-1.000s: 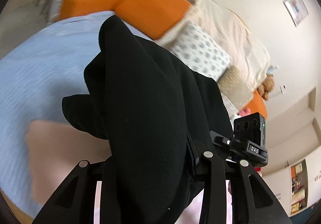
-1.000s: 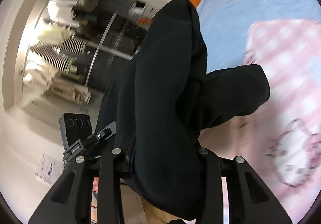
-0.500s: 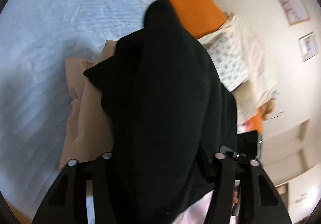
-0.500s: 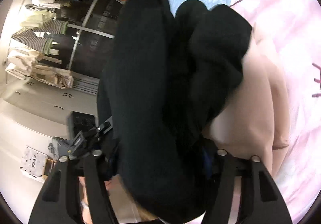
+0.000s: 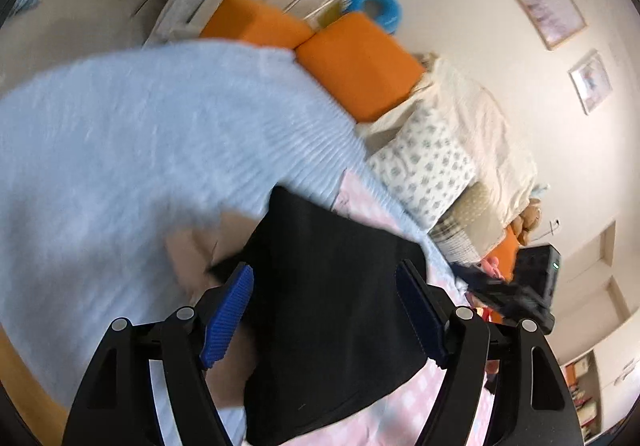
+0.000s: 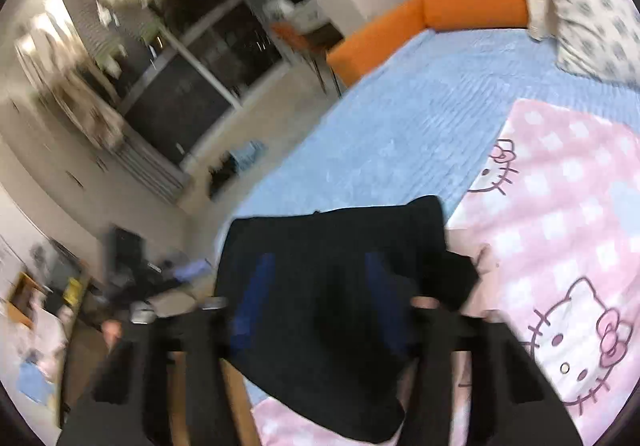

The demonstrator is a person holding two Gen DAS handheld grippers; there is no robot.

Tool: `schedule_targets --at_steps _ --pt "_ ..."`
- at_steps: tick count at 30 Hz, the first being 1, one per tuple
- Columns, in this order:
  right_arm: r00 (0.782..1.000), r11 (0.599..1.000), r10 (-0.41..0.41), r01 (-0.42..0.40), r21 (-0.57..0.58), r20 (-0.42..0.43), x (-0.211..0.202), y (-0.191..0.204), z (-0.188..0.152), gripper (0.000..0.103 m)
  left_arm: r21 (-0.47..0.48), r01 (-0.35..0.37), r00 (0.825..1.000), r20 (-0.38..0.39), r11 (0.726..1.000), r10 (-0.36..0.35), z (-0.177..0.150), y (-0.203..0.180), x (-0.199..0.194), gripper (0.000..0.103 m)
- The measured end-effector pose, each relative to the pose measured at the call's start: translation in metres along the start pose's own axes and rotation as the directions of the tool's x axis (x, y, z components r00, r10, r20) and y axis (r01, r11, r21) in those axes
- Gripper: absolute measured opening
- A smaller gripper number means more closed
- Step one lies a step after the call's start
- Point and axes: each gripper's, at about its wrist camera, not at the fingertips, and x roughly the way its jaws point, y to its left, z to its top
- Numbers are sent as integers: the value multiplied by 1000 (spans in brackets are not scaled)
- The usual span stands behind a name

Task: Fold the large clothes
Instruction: 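Carry the folded jacket with both tools onto the pink folded garment and release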

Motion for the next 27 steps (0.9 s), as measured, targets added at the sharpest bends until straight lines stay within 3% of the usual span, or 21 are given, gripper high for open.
schedule_targets --at_steps 2,4,6,9,13,18,21,25,27 --pt "992 992 -122 121 -31 -39 25 18 8 29 58 -38 999 -9 998 38 11 -18 12 75" --pt "964 964 -260 255 -79 -57 42 28 7 29 80 -78 994 -65 994 83 21 -21 39 75" --pt "927 929 -365 357 -98 -83 59 18 -2 25 68 -149 978 -136 986 157 21 -17 69 73" --pt "901 909 -416 408 -89 -121 76 -9 -11 16 87 -221 953 -194 971 234 17 -3 112 73" --pt "890 900 -435 433 -47 -140 100 -48 -21 16 42 -223 952 -203 974 227 17 15 138 73" --pt "870 873 -486 479 -95 -86 116 -51 -21 17 95 -260 950 -151 961 272 17 14 153 77" --pt "874 870 -483 473 -139 -46 99 -37 -22 21 109 -223 968 -91 969 233 13 6 137 78" --pt "921 903 -389 381 -198 -2 46 0 -37 22 123 -154 984 -75 980 164 7 -5 96 77" --pt "930 904 -367 357 -235 2 23 17 -54 22 144 -107 991 -62 984 116 0 -17 69 77"
